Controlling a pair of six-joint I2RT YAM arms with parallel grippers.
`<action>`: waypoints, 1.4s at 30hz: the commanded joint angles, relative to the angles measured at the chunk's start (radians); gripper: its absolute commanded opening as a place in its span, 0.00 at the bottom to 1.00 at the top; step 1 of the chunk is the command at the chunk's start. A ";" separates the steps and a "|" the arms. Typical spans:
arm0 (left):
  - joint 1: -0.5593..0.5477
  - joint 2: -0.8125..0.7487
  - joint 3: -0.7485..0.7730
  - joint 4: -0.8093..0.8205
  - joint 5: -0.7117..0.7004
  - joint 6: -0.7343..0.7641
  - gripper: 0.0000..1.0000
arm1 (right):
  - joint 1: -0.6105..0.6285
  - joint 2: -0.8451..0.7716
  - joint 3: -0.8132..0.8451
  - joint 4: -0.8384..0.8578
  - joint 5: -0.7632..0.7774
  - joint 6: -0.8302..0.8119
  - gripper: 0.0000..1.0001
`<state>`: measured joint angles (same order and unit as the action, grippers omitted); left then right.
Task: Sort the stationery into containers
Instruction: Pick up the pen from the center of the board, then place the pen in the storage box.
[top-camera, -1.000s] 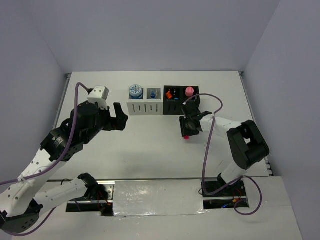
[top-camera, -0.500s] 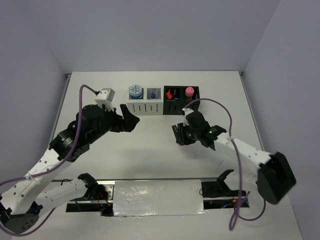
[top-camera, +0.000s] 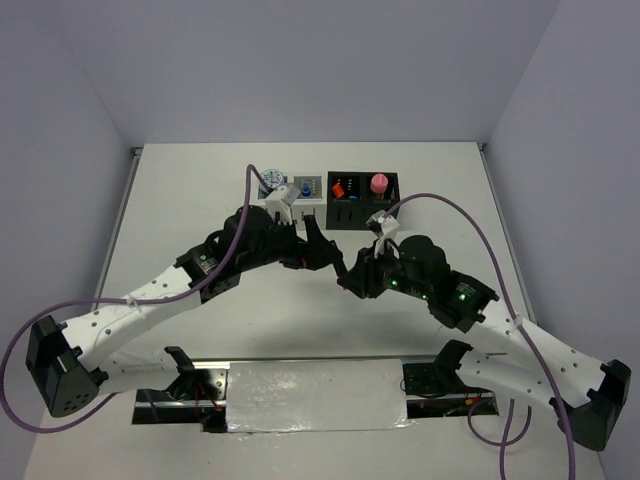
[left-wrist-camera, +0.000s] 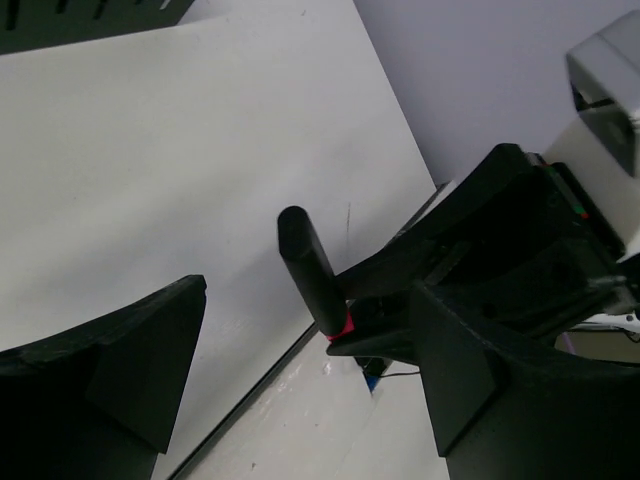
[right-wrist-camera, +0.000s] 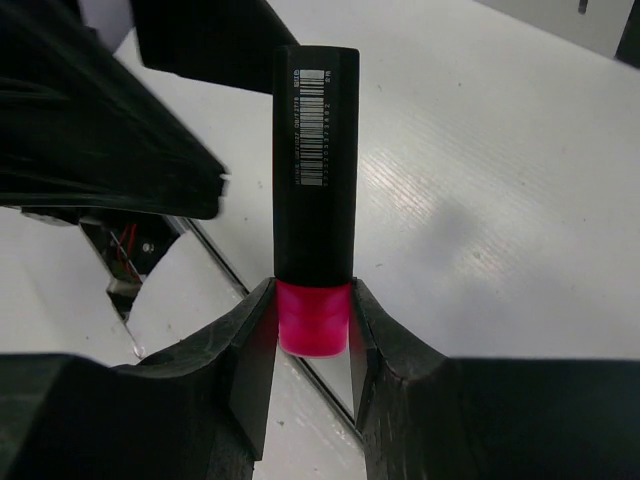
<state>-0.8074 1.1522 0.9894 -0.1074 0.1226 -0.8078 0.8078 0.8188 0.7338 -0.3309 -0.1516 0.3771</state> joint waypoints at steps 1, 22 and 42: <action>-0.013 0.024 0.035 0.130 0.029 -0.034 0.94 | 0.010 -0.059 0.029 0.036 -0.020 0.003 0.15; -0.009 0.299 0.351 0.063 -0.246 0.188 0.00 | 0.028 -0.205 0.019 -0.086 0.393 0.089 1.00; 0.116 0.937 0.965 0.182 -0.439 0.601 0.05 | 0.025 -0.444 0.167 -0.364 0.445 0.085 1.00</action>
<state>-0.6884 2.0785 1.9270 -0.0158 -0.3115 -0.2779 0.8368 0.3988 0.8471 -0.6605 0.2924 0.4774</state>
